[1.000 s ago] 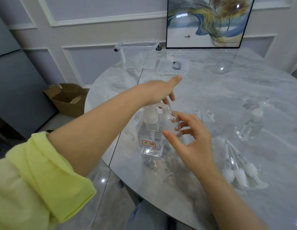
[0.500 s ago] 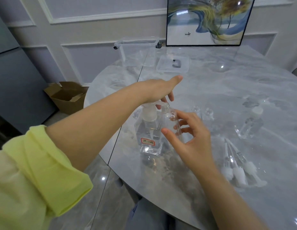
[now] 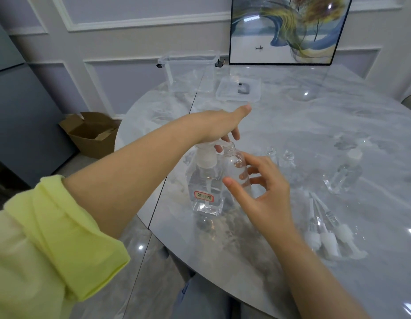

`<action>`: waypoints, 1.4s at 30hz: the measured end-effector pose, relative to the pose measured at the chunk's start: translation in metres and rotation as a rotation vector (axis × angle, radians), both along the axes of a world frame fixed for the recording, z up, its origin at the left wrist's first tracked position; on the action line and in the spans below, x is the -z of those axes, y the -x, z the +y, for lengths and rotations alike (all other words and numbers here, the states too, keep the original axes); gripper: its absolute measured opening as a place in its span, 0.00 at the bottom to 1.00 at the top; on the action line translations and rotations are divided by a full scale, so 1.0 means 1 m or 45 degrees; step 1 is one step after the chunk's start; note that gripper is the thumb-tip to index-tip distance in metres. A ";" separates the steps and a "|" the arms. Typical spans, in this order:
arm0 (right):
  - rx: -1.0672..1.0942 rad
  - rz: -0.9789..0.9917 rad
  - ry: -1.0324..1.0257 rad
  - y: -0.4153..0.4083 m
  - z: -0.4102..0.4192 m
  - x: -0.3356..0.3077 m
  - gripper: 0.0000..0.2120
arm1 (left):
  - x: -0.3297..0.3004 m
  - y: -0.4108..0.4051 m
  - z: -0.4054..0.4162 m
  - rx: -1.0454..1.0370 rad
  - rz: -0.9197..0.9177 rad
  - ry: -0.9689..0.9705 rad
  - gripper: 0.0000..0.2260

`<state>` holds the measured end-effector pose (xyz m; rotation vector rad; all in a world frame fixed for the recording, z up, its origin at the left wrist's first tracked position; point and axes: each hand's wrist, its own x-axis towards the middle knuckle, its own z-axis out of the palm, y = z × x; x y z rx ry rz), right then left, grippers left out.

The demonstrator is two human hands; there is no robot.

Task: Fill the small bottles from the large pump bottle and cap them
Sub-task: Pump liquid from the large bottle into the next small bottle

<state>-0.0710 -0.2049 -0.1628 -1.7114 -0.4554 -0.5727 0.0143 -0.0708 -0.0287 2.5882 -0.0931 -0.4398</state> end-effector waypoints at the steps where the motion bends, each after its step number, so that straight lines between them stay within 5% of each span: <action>1: -0.002 0.000 -0.002 0.000 0.000 0.000 0.23 | -0.001 0.000 0.000 0.004 0.002 -0.010 0.36; 42: 0.003 -0.023 0.031 -0.003 -0.003 0.000 0.23 | 0.004 -0.005 -0.002 -0.032 -0.010 0.033 0.35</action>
